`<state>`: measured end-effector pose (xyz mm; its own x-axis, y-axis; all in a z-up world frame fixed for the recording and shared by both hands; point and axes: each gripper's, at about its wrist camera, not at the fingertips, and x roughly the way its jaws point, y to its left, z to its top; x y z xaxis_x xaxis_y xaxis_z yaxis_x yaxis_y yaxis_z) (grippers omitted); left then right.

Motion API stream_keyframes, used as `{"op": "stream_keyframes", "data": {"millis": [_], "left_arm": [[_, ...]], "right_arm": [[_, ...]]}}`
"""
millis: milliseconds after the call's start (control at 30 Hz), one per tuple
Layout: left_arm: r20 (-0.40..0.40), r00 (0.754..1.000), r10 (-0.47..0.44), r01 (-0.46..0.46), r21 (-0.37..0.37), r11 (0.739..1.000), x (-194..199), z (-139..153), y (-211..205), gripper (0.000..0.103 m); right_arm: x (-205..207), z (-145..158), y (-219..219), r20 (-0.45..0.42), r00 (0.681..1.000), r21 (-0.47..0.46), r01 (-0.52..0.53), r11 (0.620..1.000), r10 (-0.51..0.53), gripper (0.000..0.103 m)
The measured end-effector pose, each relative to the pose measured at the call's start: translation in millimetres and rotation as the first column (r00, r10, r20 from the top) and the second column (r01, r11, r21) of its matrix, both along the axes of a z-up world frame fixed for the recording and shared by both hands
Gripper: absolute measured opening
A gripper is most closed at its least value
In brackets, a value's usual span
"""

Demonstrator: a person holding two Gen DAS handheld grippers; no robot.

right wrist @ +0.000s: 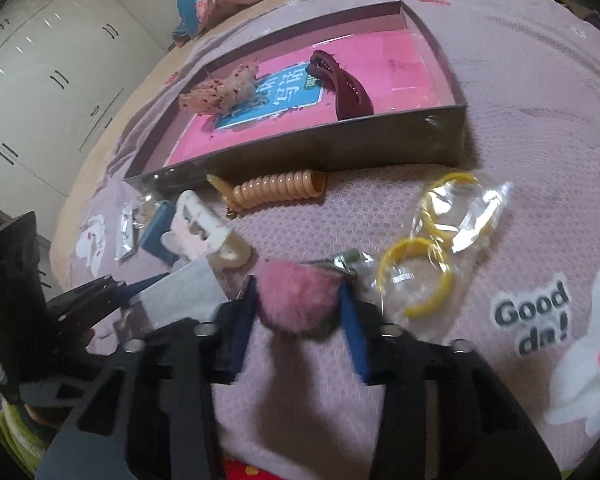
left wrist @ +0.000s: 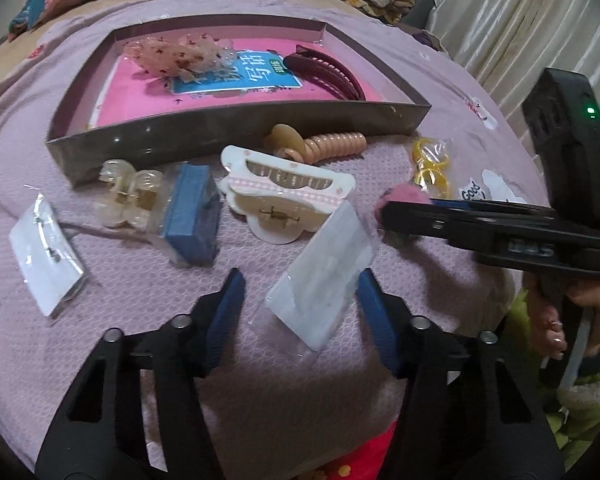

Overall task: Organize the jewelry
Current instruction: 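Grasp the clear packet with the left tool while the right tool grasps the pink pom-pom clip, then carry the packet into the tray and release it while the right tool carries the pom-pom clip there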

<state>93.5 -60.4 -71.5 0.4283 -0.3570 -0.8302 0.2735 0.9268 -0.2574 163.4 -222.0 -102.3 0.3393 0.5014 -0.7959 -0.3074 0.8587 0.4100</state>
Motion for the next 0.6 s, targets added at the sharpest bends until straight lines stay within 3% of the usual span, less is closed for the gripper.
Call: {"op": "stream_keyframes", "data": {"millis": [133, 233, 300, 600], "left_arm": [[0.010, 1.000, -0.002, 0.002, 0.014, 1.000, -0.2, 2.0, -3.5, 0.030], [0.028, 1.000, 0.006, -0.006, 0.000, 1.000, -3.5, 7.8, -3.7, 0.021], [0.038, 0.999, 0.006, -0.005, -0.019, 1.000, -6.8, 11.3, -3.7, 0.015], [0.071, 0.997, 0.014, -0.010, -0.053, 0.999, -19.5, 24.4, 1.8, 0.014]], "right_arm": [[-6.0, 11.7, 4.9, 0.104, 0.994, -0.039, 0.015, 0.999, -0.011, 0.029], [-20.3, 35.5, 0.6, 0.257, 0.966, -0.095, 0.053, 0.994, -0.027, 0.029], [-24.7, 46.4, -8.5, 0.311, 0.949, -0.109, 0.092, 0.990, -0.054, 0.029], [-20.2, 80.7, -59.5, 0.413, 0.887, -0.108, 0.271, 0.957, -0.205, 0.029]]}}
